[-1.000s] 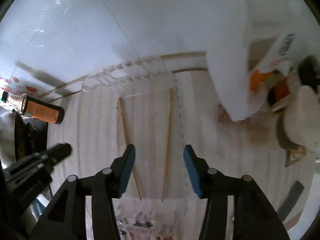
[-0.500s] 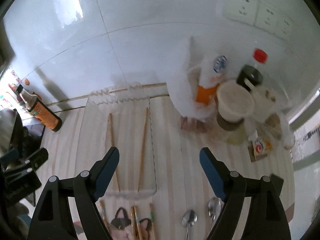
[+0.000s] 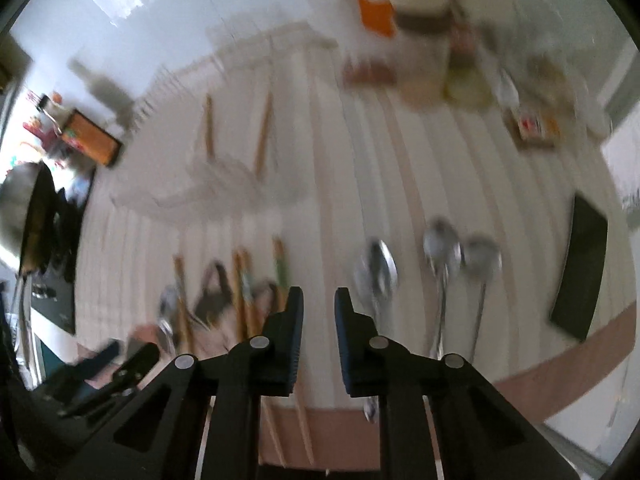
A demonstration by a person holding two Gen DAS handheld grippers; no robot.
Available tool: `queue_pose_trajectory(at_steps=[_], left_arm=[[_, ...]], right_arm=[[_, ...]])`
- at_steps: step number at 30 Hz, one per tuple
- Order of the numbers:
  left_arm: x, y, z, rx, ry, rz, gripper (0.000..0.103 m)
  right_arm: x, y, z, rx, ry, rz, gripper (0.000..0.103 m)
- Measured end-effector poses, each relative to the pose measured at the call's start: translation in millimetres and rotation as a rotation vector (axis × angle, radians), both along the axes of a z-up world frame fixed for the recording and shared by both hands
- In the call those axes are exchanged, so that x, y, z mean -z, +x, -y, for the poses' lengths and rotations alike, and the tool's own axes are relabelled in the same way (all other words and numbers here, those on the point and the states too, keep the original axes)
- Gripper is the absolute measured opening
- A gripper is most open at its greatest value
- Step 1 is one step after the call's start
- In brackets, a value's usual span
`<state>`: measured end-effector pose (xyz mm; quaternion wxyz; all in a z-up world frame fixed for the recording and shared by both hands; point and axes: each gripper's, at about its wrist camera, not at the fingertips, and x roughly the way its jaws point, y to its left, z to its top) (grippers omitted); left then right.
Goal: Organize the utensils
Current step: 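Grasp a banded chopstick with the left tool while the right tool grasps a green-banded one, then carry both held chopsticks over to the clear plastic rack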
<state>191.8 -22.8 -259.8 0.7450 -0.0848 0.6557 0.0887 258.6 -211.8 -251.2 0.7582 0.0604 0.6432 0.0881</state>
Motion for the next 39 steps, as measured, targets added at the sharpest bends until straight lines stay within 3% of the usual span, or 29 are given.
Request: queue_pose_trajectory(at_steps=[6, 8, 9, 10, 11, 19, 22, 23, 25, 31, 39], left_arm=[[38, 1, 3, -0.02, 0.042, -0.063, 0.028], [40, 0, 2, -0.032, 0.045, -0.043, 0.029], [40, 2, 2, -0.026, 0.045, -0.039, 0.023], [40, 2, 1, -0.027, 0.029, -0.033, 0.006], [41, 1, -1, -0.028, 0.015, -0.031, 0.005], [37, -9, -52, -0.079, 0.003, -0.03, 0.004], [36, -11, -58, -0.072, 0.003, -0.032, 0.004], [36, -13, -56, -0.065, -0.002, -0.032, 0.004], [33, -21, -56, -0.054, -0.019, -0.031, 0.004], [32, -28, -17, 0.011, -0.055, -0.033, 0.005], [33, -11, 4, 0.068, 0.006, -0.042, 0.01]], right_arm=[[22, -27, 13, 0.005, -0.02, -0.051, 0.017], [25, -32, 12, -0.002, -0.022, -0.06, 0.017], [26, -34, 11, -0.005, -0.021, -0.065, 0.017], [27, -34, 9, -0.01, -0.017, -0.071, 0.017], [28, -33, 5, -0.018, -0.015, -0.076, 0.017], [52, -32, -36, -0.095, 0.004, -0.131, 0.017], [67, -32, -52, -0.13, -0.044, -0.146, 0.017], [71, -33, -55, -0.139, -0.059, -0.148, 0.017], [69, -36, -60, -0.159, -0.107, -0.115, 0.006], [67, -39, -40, -0.106, -0.15, -0.141, 0.006], [72, -42, -30, -0.13, -0.181, -0.163, 0.006]])
